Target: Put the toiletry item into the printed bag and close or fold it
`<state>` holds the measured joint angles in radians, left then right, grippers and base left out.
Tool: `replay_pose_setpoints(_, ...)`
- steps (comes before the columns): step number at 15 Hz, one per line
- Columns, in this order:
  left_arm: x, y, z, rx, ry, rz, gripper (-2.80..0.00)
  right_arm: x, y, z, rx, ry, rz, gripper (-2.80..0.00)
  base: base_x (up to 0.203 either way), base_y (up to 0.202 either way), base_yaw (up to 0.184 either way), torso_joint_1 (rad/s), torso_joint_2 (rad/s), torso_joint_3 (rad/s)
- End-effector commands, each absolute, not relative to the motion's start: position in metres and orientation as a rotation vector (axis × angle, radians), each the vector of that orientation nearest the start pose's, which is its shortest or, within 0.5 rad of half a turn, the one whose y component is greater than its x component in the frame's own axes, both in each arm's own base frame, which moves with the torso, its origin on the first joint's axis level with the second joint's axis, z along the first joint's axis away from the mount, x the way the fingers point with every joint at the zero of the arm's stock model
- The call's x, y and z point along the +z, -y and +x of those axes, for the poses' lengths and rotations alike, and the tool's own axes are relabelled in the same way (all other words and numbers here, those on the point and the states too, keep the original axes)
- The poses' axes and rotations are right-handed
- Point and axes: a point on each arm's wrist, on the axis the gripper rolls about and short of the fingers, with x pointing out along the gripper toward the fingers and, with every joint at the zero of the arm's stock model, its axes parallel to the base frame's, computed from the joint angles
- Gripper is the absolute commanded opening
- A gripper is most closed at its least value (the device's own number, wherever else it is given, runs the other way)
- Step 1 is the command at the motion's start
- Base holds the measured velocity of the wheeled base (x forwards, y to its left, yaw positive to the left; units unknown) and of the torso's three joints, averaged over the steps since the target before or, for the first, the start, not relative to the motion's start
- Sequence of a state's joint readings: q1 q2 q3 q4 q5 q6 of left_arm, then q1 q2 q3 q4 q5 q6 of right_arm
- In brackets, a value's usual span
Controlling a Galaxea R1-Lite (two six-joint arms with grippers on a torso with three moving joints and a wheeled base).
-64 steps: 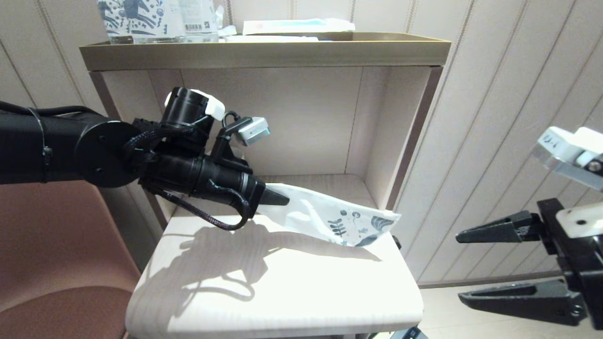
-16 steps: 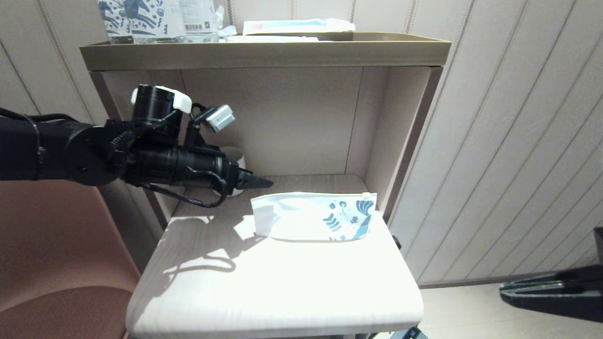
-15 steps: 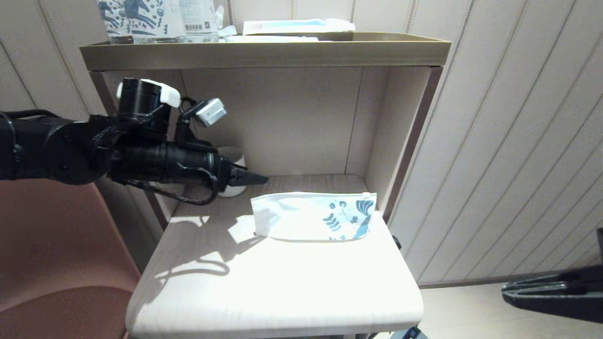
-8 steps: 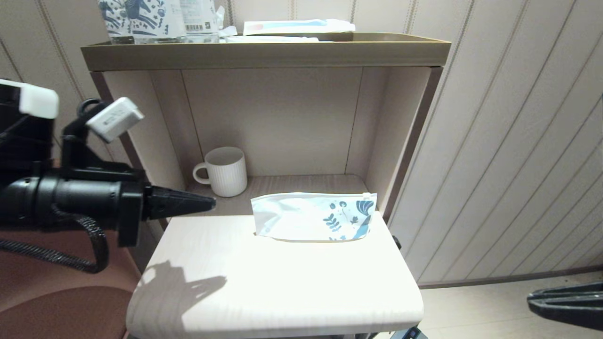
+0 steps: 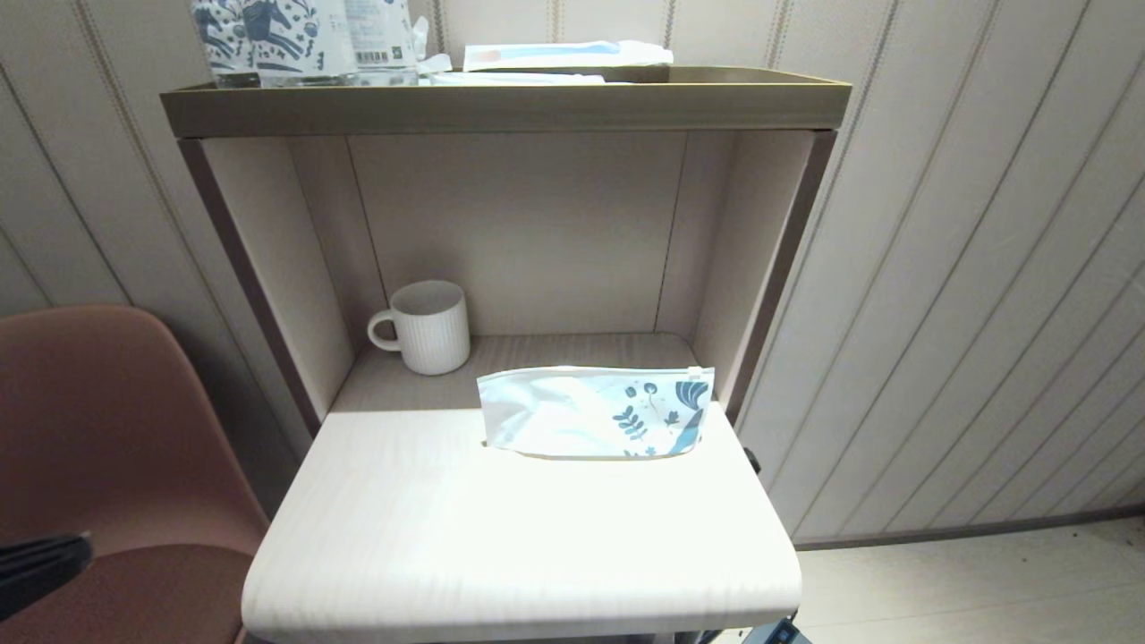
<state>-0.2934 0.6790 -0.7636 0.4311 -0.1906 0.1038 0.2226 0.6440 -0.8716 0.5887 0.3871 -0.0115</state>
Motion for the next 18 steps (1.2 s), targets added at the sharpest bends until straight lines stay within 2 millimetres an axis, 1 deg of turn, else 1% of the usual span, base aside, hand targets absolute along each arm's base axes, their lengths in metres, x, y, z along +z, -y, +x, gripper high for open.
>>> replay_pose_setpoints(1,0.218,-0.01,-0.029,-0.203,-0.279,0.155,-2.8,0.21,-0.004,-0.028,0.476,-0.33,0.01,-2.8,0.0,0.0,0.0,0.0,0.0,0.0)
replay_pose_setpoints(2,0.206,-0.012,-0.036,-0.118,-0.315,0.157,-2.8,0.186,-0.003,-0.032,0.443,-0.355,0.001,-2.8,0.0,0.0,0.0,0.0,0.0,0.0)
replay_pose_setpoints(3,0.196,-0.011,-0.04,-0.051,-0.331,0.153,-2.8,0.167,-0.003,-0.036,0.419,-0.359,-0.011,-2.8,0.0,0.0,0.0,0.0,0.0,0.0)
replay_pose_setpoints(4,0.184,-0.009,-0.045,0.011,-0.329,0.144,-2.8,0.147,-0.003,-0.035,0.369,-0.37,-0.025,-2.8,0.0,0.0,0.0,0.0,0.0,0.0)
replay_pose_setpoints(6,0.155,-0.004,-0.049,0.06,-0.339,0.149,-2.8,0.114,-0.003,-0.037,0.245,-0.322,-0.052,-2.8,0.0,0.0,0.0,0.0,0.0,0.0)
replay_pose_setpoints(8,0.128,-0.002,-0.042,0.065,-0.308,0.162,-2.8,0.094,-0.002,-0.042,0.135,-0.214,-0.065,-2.8,0.0,0.0,0.0,0.0,0.0,0.0)
replay_pose_setpoints(9,0.116,-0.002,-0.037,0.067,-0.248,0.169,-2.8,0.082,-0.001,-0.04,0.059,-0.211,-0.064,-2.8,0.0,0.0,0.0,0.0,0.0,0.0)
replay_pose_setpoints(10,0.102,-0.002,-0.033,0.069,-0.171,0.196,-2.8,0.081,0.001,-0.036,-0.026,-0.166,-0.06,-2.8,0.0,0.0,0.0,0.0,0.0,0.0)
replay_pose_setpoints(11,0.088,-0.002,-0.028,0.07,-0.104,0.234,-2.8,0.08,0.001,-0.034,-0.041,-0.145,-0.053,-2.8,0.0,0.0,0.0,0.0,0.0,0.0)
replay_pose_setpoints(12,0.08,-0.002,-0.025,0.072,-0.065,0.241,-2.8,0.079,0.001,-0.034,-0.046,-0.151,-0.05,-2.8,0.0,0.0,0.0,0.0,0.0,0.0)
replay_pose_setpoints(13,0.078,-0.002,-0.024,0.079,-0.047,0.225,-2.8,0.079,0.001,-0.034,-0.046,-0.15,-0.05,-2.8,0.0,0.0,0.0,0.0,0.0,0.0)
replay_pose_setpoints(14,0.083,-0.002,-0.026,0.099,-0.014,0.193,-2.8,0.08,0.001,-0.032,-0.042,-0.131,-0.049,-2.8,0.0,0.0,0.0,0.0,0.0,0.0)
replay_pose_setpoints(15,0.084,-0.002,-0.027,0.118,-0.018,0.182,-2.8,0.082,0.001,-0.029,-0.04,-0.065,-0.048,-2.8,0.0,0.0,0.0,0.0,0.0,0.0)
replay_pose_setpoints(16,0.084,-0.002,-0.027,0.119,-0.019,0.197,-2.8,0.083,0.001,-0.025,-0.028,0.014,-0.053,-2.8,0.0,0.0,0.0,0.0,0.0,0.0)
replay_pose_setpoints(17,0.084,-0.002,-0.027,0.115,-0.021,0.251,-2.8,0.083,0.0,-0.024,-0.017,0.059,-0.06,-2.8,0.0,0.0,0.0,0.0,0.0,0.0)
replay_pose_setpoints(18,0.083,-0.001,-0.027,0.072,-0.016,0.3,-2.8,0.08,0.0,-0.023,-0.01,0.038,-0.063,-2.8,0.0,0.0,0.0,0.0,0.0,0.0)
